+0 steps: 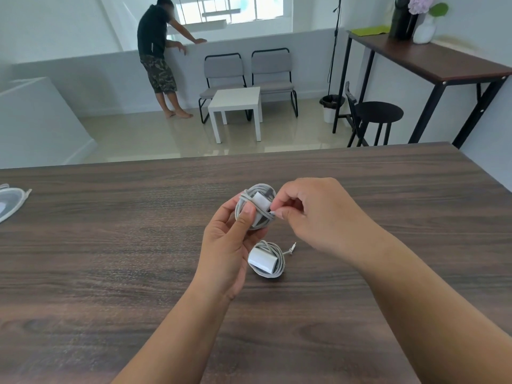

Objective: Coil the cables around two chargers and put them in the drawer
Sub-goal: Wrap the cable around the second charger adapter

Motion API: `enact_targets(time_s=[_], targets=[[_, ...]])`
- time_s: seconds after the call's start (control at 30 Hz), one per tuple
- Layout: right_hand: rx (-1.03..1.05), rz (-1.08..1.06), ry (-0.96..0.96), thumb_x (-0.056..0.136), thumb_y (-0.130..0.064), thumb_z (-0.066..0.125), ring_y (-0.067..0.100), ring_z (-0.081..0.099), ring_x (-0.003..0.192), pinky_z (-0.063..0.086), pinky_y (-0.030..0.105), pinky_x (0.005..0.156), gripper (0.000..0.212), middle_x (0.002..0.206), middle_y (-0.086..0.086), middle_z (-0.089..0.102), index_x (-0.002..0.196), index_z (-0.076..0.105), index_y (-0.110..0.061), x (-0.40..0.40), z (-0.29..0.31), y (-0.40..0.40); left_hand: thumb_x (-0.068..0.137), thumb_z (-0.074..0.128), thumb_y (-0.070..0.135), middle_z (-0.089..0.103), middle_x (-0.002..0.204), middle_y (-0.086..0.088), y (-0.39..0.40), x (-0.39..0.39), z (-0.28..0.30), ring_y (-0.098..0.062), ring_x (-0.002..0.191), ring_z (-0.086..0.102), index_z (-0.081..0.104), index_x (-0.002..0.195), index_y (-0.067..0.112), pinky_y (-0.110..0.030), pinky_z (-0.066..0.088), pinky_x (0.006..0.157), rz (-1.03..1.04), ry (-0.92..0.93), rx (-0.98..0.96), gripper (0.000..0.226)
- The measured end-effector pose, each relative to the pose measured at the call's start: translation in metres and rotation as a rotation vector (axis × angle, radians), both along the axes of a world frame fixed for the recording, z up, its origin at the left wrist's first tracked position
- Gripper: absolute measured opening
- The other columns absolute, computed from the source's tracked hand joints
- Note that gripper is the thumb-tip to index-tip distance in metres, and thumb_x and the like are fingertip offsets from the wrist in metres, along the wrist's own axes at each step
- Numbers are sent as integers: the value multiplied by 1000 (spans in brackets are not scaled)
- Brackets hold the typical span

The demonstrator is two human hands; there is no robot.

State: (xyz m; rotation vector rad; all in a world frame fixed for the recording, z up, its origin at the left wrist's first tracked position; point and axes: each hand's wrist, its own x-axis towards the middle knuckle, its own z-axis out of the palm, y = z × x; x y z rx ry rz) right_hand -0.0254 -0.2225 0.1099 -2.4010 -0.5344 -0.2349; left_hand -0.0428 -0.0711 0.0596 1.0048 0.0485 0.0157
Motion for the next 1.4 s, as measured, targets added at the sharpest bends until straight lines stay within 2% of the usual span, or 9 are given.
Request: enact_targets(time_s=[0.17,0.3,0.53,0.6,0.7,0.93,1.03,1.13,1.4], targets=[[206,-47,37,75,-17,78,-7,56,62,40,5,60,9,61,-16,60,74,72,-23,-2,-4,0,78,62,23,73,98,-1,2,0,-1,-9,83,69,63,113,11,-21,56,69,-4,0,15,37],[629,-44,109,61,-12,88,21,68,68,57,31,64,29,73,5,71,68,60,-16,2,-17,-1,81,61,26,73,97,-3,0,0,-2,-11,84,69,64,114,7,-21,56,68,-8,50,-37,38],[823,47,79,75,-4,76,24,60,72,52,40,69,20,80,3,69,83,66,-20,4,-43,-3,82,61,26,72,96,-5,-2,0,-3,-12,81,69,68,106,8,-21,58,68,-11,118,-120,30],[831,21,91,74,-9,78,31,60,73,52,46,72,18,84,5,71,83,72,-24,5,-47,-4,83,61,27,72,95,-5,-3,0,-2,-12,80,69,68,105,8,-20,58,68,-22,123,-130,30],[824,65,70,78,-3,76,23,69,82,56,38,77,16,85,6,74,87,75,-16,2,-48,-5,83,61,27,72,95,-4,-4,1,-1,-11,81,69,69,104,9,-20,58,69,-28,131,-129,28],[520,79,-211,77,-13,77,14,64,72,52,24,67,14,83,2,69,90,75,-9,1,-48,-6,84,61,27,71,103,-10,-5,0,-1,-18,91,67,63,117,1,-23,58,72,10,124,-116,41],[443,14,-327,67,-26,86,8,61,73,51,18,71,33,87,2,68,95,76,-11,1,-55,-1,84,63,27,68,106,-14,-10,1,0,-18,88,66,57,125,-5,-23,58,71,49,105,-138,52],[444,-106,-466,69,-16,85,5,62,83,49,14,79,26,92,4,68,92,76,-7,0,-62,12,83,64,26,68,107,-14,-17,0,1,-19,92,66,55,127,-6,-24,58,76,81,100,-172,56],[603,-30,-353,76,1,76,7,68,92,56,26,85,41,96,0,71,110,61,-16,-4,-57,9,81,64,26,69,105,-9,-19,2,-1,-15,91,67,56,127,-3,-23,57,74,102,92,-207,54]])
